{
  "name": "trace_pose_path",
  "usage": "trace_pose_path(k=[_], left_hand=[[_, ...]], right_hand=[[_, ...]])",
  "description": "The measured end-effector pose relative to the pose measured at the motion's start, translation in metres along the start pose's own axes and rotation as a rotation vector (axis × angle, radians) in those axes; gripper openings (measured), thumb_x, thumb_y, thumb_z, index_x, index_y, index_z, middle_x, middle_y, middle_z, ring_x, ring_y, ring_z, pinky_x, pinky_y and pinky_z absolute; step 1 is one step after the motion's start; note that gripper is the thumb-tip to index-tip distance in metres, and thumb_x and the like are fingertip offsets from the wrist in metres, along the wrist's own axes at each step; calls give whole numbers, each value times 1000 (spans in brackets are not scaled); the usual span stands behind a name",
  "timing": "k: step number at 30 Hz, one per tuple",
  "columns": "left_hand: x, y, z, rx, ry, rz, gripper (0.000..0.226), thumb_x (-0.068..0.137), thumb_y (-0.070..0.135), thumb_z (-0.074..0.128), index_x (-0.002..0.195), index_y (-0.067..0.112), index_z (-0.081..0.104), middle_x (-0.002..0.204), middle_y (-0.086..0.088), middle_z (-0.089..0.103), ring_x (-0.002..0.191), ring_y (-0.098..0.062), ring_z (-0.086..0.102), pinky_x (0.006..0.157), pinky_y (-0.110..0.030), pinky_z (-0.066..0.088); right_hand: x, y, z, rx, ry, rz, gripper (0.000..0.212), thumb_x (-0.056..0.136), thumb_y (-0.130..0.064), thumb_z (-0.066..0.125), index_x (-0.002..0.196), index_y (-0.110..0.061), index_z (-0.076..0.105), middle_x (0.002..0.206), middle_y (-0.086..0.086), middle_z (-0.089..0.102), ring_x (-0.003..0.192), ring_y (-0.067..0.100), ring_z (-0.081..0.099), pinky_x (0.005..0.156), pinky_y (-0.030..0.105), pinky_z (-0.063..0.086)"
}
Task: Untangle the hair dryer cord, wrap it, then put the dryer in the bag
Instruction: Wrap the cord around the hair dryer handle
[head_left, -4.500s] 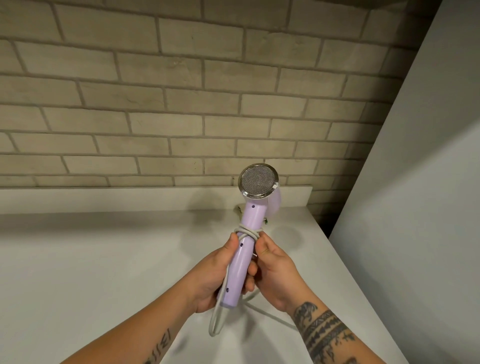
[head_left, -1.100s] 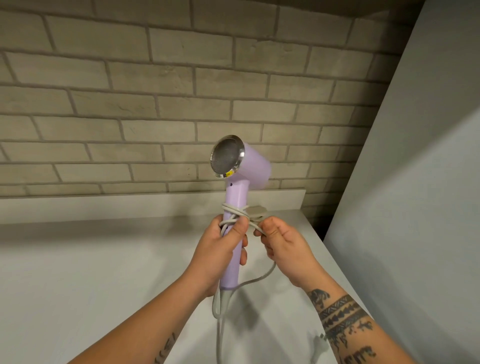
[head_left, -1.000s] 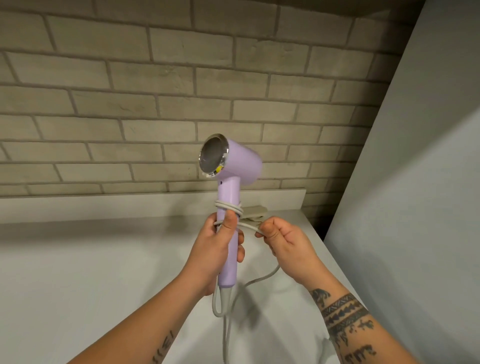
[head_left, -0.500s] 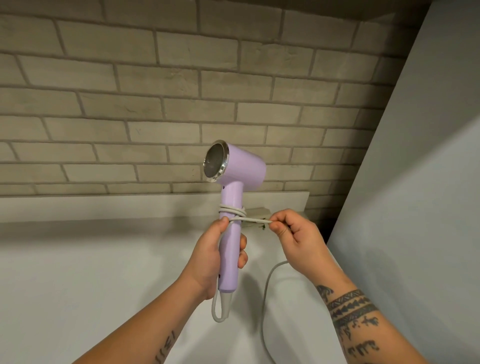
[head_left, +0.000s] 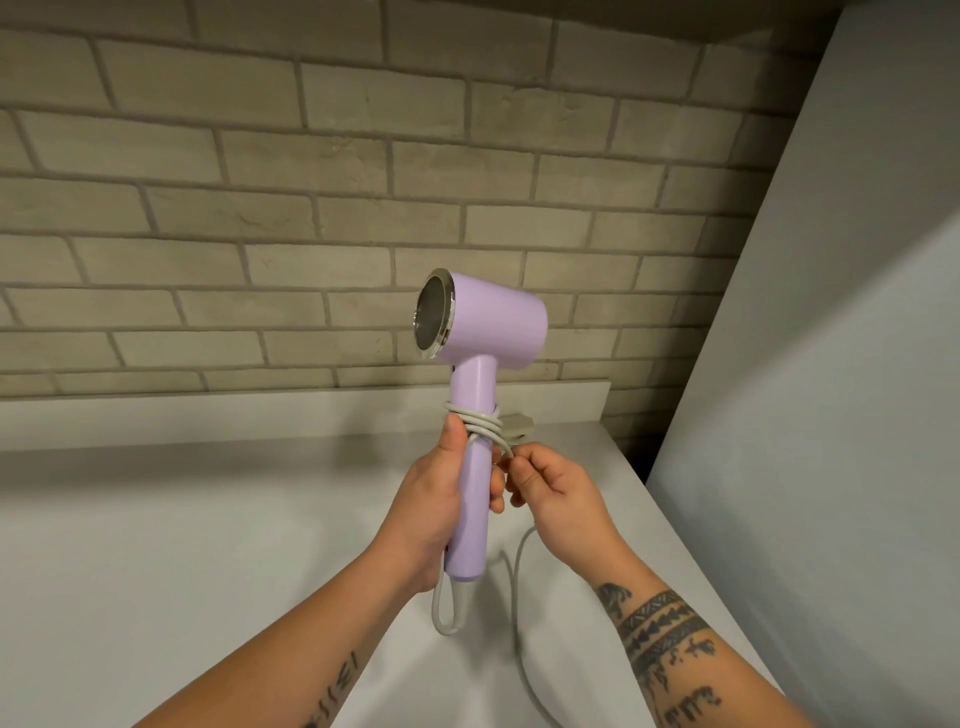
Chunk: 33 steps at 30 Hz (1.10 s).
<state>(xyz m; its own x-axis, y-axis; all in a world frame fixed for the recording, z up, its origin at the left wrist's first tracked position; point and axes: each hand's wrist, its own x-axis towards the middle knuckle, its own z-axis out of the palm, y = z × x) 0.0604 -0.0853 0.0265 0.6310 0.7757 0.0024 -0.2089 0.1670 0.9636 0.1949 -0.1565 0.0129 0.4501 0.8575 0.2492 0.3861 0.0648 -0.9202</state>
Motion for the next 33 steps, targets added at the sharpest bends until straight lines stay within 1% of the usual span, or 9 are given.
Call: trace_pose_path(k=[4,7,11,14,17,20,23,28,33], left_hand=[[1,-5,3,114,22,38,101,56,99,51,95,8,70,87,-2,76,78,-13,72,69,-20,53],[1,-6,5,123,49,61,108,55,101,51,115,13,68,104,-5,76,93,-16,73,80,-27,55],[-1,-5,11,4,-13,54,70,83,81,39,105,23,71,85,12,74,74,-2,68,62,-15,51],[-1,-7,10,-50,-20,16,80,82,84,39,112,19,74,106,4,78,89,-9,73,69,-23,57],[-2,-6,7,-77,22,20,83,79,87,42,102,14,72,94,0,77,76,-11,71,62,-23,55],[4,-11,4,-16,82,61,86,67,92,46,96,15,71,90,-3,76,78,-16,70,71,-30,54],[7,-7,4,-31,93,80,77,72,83,49,100,13,67,85,-3,74,75,-20,70,65,-34,55],[10,-8,5,86,118,105,72,77,87,44,98,23,68,75,7,67,73,-14,63,69,-31,49],[10,1,0,188,9,37,76,79,85,37,115,26,68,110,1,74,106,-15,69,94,-33,54]], right_hand=[[0,-3,12,145,82,83,25,100,-6,56,80,-12,70,73,-3,70,70,11,62,71,24,53],[0,-9,18,368,151,139,16,95,1,62,82,-6,68,76,2,72,70,8,68,69,18,53],[-2,-12,26,471,192,206,11,93,2,64,83,-4,66,77,1,72,69,8,67,68,17,53],[-5,-12,30,505,206,256,8,94,-3,65,88,1,67,79,2,70,66,8,63,60,16,50],[-7,-12,32,478,198,306,16,93,-9,69,92,8,69,84,5,71,69,11,62,58,17,49],[-10,-14,34,366,143,310,11,94,-13,66,95,-7,76,95,10,77,78,14,66,69,22,55],[-19,-20,36,372,74,319,26,105,-23,49,99,-17,73,88,-3,78,73,4,70,62,13,51],[-33,-17,47,233,-34,190,37,99,-53,43,96,-19,56,75,-9,65,73,13,60,75,36,53],[-32,-12,43,140,6,113,37,87,-66,47,94,-31,54,76,-2,63,70,30,62,69,50,55]])
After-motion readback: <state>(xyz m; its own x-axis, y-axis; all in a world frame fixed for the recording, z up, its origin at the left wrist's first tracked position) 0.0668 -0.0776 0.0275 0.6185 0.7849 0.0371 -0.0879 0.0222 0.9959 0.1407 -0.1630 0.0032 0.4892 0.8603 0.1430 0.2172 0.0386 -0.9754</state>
